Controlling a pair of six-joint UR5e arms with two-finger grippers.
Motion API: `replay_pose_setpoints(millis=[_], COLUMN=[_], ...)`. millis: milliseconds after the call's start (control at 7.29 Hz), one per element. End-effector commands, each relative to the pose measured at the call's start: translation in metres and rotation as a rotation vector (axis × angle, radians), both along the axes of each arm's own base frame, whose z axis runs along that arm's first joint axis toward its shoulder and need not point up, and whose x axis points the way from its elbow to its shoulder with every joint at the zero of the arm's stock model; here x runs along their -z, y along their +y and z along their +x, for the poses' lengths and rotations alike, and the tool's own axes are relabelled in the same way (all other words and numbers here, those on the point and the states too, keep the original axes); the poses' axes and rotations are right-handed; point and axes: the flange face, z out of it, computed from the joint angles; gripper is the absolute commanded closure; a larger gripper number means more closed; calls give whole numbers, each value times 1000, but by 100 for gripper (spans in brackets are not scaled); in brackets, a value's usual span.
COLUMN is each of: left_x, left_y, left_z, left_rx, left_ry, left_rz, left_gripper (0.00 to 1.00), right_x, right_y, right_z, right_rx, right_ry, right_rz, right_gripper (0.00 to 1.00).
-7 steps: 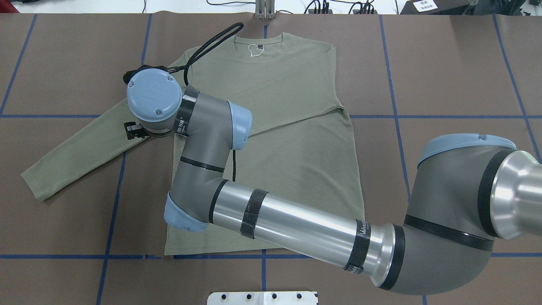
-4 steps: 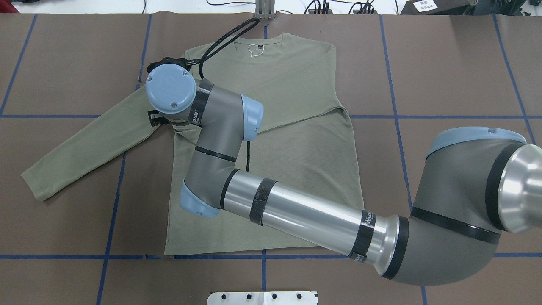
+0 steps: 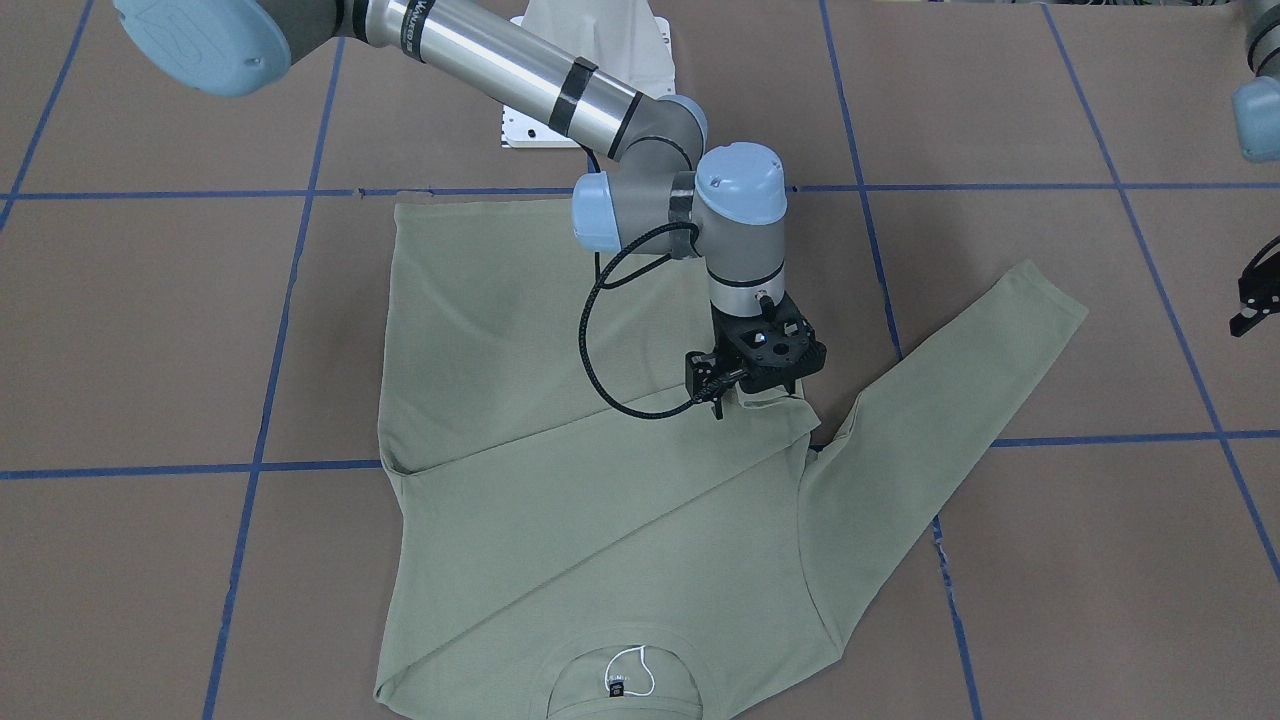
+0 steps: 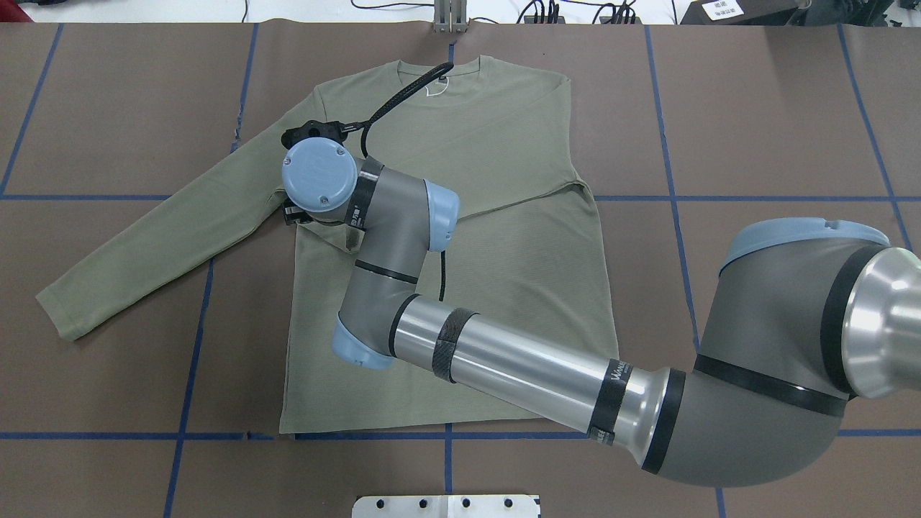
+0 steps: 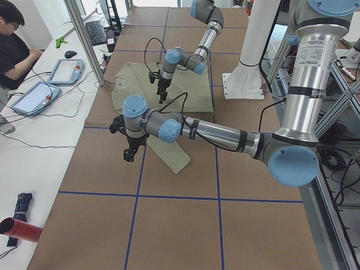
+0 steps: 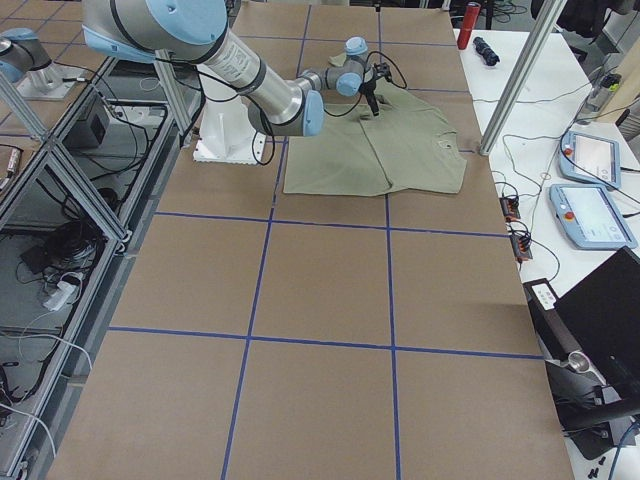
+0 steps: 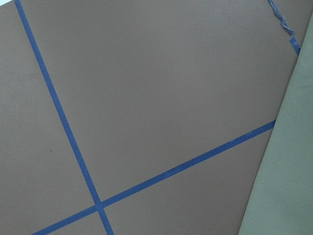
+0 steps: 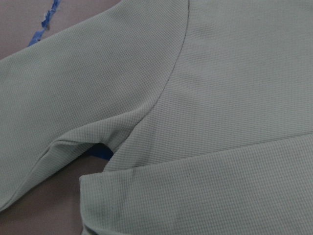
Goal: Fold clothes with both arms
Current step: 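Lay the sleeve diagonally over the shirt body and release with the right gripper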
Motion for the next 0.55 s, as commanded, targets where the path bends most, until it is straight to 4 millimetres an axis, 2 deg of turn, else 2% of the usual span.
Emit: replay_pose_setpoints(millis=[0, 137, 274, 411], left_x=[1, 4, 5, 5], left_y=[-1, -3, -3, -3], left_z=[0, 1, 1, 0], left_rx=[0, 0, -1, 0], left_ry=[0, 0, 0, -2], left_rz=[1, 6, 9, 9], left_gripper=[0, 0, 0, 0], right_x=[-5, 4, 4, 3], right_y=[13, 17, 31, 37], right_z=[-14, -15, -24, -28], right_rx=[14, 8, 26, 34], right_ry=[-14, -34, -33, -31], right_rz=[-9, -33, -38, -39], right_gripper=[1, 1, 1, 1])
